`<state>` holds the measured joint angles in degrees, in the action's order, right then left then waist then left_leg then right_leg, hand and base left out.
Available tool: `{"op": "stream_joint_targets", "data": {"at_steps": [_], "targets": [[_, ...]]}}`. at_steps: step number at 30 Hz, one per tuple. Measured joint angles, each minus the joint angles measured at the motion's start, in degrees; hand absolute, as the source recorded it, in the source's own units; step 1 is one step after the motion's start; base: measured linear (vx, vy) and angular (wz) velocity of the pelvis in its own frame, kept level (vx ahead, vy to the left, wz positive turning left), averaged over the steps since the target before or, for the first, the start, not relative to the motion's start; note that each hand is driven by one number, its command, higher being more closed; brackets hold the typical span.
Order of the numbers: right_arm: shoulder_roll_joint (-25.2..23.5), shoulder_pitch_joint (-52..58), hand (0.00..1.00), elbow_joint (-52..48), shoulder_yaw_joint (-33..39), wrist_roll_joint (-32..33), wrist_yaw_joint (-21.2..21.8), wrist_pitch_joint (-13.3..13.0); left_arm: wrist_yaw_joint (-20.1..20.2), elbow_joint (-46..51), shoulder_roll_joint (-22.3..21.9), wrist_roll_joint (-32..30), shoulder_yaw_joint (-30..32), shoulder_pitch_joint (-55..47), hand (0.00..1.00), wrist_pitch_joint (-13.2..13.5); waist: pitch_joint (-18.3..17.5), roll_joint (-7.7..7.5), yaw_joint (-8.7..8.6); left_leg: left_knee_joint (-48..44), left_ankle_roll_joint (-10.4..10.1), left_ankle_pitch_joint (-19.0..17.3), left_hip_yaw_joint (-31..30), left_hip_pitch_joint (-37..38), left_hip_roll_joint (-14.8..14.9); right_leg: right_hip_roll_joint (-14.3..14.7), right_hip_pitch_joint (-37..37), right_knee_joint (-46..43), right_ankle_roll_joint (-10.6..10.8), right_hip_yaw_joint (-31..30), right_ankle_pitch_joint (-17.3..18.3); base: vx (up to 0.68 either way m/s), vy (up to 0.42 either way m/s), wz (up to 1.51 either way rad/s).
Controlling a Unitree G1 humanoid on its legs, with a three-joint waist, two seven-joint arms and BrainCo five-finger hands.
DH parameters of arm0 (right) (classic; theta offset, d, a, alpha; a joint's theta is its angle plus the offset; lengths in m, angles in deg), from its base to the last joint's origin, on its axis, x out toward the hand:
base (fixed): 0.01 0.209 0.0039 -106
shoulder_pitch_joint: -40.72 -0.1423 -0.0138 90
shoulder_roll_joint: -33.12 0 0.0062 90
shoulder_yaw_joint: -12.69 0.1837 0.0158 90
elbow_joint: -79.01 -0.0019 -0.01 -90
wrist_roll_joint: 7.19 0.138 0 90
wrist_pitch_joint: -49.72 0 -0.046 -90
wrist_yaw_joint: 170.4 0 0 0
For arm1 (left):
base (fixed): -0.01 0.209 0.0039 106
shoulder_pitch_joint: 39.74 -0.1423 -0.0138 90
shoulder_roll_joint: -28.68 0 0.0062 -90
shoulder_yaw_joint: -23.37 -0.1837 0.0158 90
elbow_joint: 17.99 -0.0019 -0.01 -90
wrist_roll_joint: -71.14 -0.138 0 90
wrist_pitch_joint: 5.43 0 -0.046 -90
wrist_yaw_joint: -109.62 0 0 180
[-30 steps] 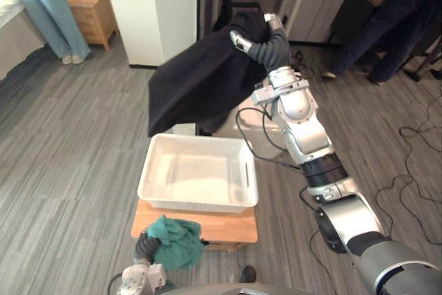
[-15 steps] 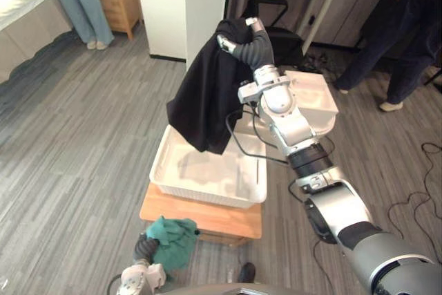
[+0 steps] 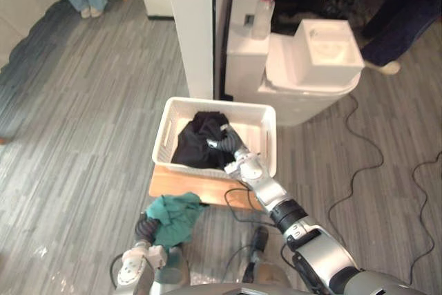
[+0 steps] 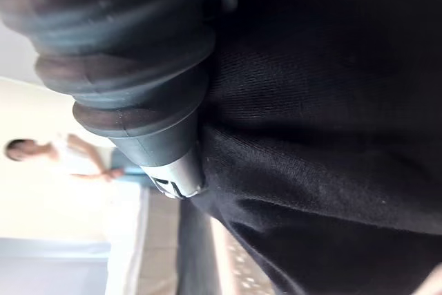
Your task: Tidy the bed and pick cloth on bed and put in laundry
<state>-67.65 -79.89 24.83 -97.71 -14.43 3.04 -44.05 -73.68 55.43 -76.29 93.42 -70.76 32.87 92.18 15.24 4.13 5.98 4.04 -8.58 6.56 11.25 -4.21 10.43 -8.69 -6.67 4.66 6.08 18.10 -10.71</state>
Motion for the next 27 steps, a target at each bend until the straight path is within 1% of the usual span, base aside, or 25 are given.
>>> {"op": "stream_joint_targets", "data": {"at_steps": [1,2,5,7,8,9,10,11,14,16,19,21,22,24,26,27], "targets": [[-0.32,-0.04,1.0,1.1,0.32,0.0,-0.05,0.06,0.01,0.17,-0.06,0.0,-0.03,0.0,1.0,0.0,0.23,0.22,0.05,-0.04,-0.01,0.04,0.04,-0.3,0.0,-0.01,-0.3,0.0,-0.02,-0.02,-0.05,-0.01,0.006,-0.03],[-0.65,-0.09,0.0,2.71,0.31,-0.41,-0.23,0.23,0.07,0.29,-0.06,0.0,-0.08,0.01,1.0,0.31,0.37,0.43,0.16,-0.17,-0.18,0.22,0.14,-1.29,0.01,-0.02,-1.36,0.0,-0.1,-0.06,-0.21,0.01,0.003,-0.04],[-1.36,-1.57,0.0,6.87,0.27,-2.19,-0.27,0.31,0.32,0.27,-0.09,0.01,-0.07,0.24,1.0,0.56,1.34,0.8,0.31,-0.51,-0.11,0.29,0.69,-2.81,0.04,-0.05,-3.01,-0.01,-0.16,-0.1,-0.47,0.01,0.005,-0.07],[-1.46,-3.82,0.0,9.09,0.29,-2.19,-0.44,0.29,0.45,-1.87,-0.03,0.0,0.0,2.34,1.0,1.31,2.08,1.02,0.34,-0.98,-0.09,0.27,1.19,-3.64,0.1,-0.08,-3.72,-0.01,-0.22,-0.1,-0.76,0.01,0.003,-0.04],[-1.49,-5.62,0.0,10.68,0.32,-2.22,-0.34,0.28,0.02,-4.39,-0.04,-0.12,0.01,4.8,1.0,1.63,2.59,1.34,0.35,-0.94,-0.09,0.28,1.19,-3.78,0.11,-0.1,-3.76,-0.01,-0.23,-0.04,-0.9,0.0,0.007,0.03],[-1.5,-6.39,0.0,11.01,0.32,-2.49,-0.43,0.3,-0.27,-5.39,-0.04,-0.32,0.07,5.88,1.0,1.74,2.7,1.32,0.39,-0.94,-0.08,0.29,1.21,-3.88,0.1,-0.1,-3.94,-0.01,-0.25,-0.03,-0.93,0.0,0.0,0.0],[-1.56,-7.78,0.0,11.6,0.53,-4.34,-1.6,0.27,-0.55,-6.61,-0.03,-0.56,0.03,7.22,1.0,2.19,2.71,1.3,0.35,-0.94,-0.08,0.29,1.17,-4.23,0.08,-0.1,-4.28,-0.01,-0.25,0.02,-0.99,0.0,0.0,0.0],[-1.82,-9.3,0.0,12.46,1.36,-4.61,-2.47,0.28,-1.14,-6.88,-0.04,-0.56,0.0,8.24,1.0,2.41,2.71,1.3,0.26,-0.96,-0.05,0.32,1.08,-4.58,0.08,-0.11,-4.52,-0.01,-0.25,0.03,-1.0,0.02,0.008,0.04],[-1.84,-10.94,0.0,12.24,2.78,-5.72,-4.04,0.26,-2.46,-7.14,-0.01,-0.44,0.03,10.57,1.0,3.26,2.71,1.29,0.27,-0.94,0.0,0.49,0.85,-4.67,0.07,-0.07,-4.4,-0.01,-0.25,0.02,-1.0,0.03,0.008,0.06],[-1.99,-11.04,0.0,11.69,2.61,-6.14,-4.18,0.26,-2.91,-7.3,0.06,-0.43,0.08,11.63,1.0,3.67,2.69,1.26,0.15,-0.94,0.0,0.48,0.85,-4.55,0.04,-0.07,-4.27,-0.02,-0.25,0.0,-1.0,0.04,0.011,0.0],[-2.15,-9.2,0.0,7.54,2.58,-6.19,-4.18,0.48,-4.03,-8.02,0.05,-0.47,0.05,12.25,1.0,3.67,2.64,1.07,-0.15,-0.82,0.06,0.37,0.92,-3.14,0.07,0.06,-3.02,-0.02,-0.18,-0.12,-0.93,0.02,0.007,-0.02],[-2.19,-6.7,0.0,0.91,2.59,-6.63,-4.18,0.44,-4.35,-9.23,0.12,-0.61,0.25,12.17,1.0,3.66,2.44,0.34,-0.51,-0.91,0.13,-0.19,1.34,-1.38,0.09,0.11,-1.58,0.0,0.0,-0.44,-0.69,0.02,0.015,-0.1],[-2.2,-5.98,0.0,-0.55,2.63,-6.64,-4.22,0.35,-4.59,-9.37,0.12,-0.65,0.27,12.05,1.0,3.63,2.31,0.08,-0.65,-0.91,0.11,-0.44,1.41,-1.04,0.1,0.11,-1.32,0.0,0.03,-0.53,-0.6,-0.01,0.018,-0.11],[-2.34,-2.35,0.0,-6.01,2.78,-6.71,-4.3,0.17,-5.22,-9.35,0.21,-1.26,1.39,11.33,1.0,3.61,1.06,-1.79,-1.31,-0.98,0.16,-1.01,1.67,-0.42,0.17,0.2,-1.1,0.02,0.11,-1.5,-0.44,-0.01,0.015,-0.11],[-2.32,0.72,0.0,-8.83,3.44,-6.76,-4.43,0.15,-5.78,-9.15,0.35,-2.23,2.08,11.29,1.0,3.5,0.31,-3.1,-1.52,-0.9,0.1,-1.11,2.17,0.21,0.21,0.23,-0.87,0.02,0.11,-1.84,-0.44,0.01,0.008,-0.12],[-2.14,4.15,0.0,-11.63,4.62,-6.86,-4.52,0.19,-6.53,-7.98,0.54,-2.87,2.17,10.92,1.0,3.36,-0.4,-3.95,-1.72,-0.88,-0.04,-1.32,2.6,0.81,0.2,0.2,-0.4,0.03,0.14,-1.97,-0.41,0.02,0.01,-0.09]]}}
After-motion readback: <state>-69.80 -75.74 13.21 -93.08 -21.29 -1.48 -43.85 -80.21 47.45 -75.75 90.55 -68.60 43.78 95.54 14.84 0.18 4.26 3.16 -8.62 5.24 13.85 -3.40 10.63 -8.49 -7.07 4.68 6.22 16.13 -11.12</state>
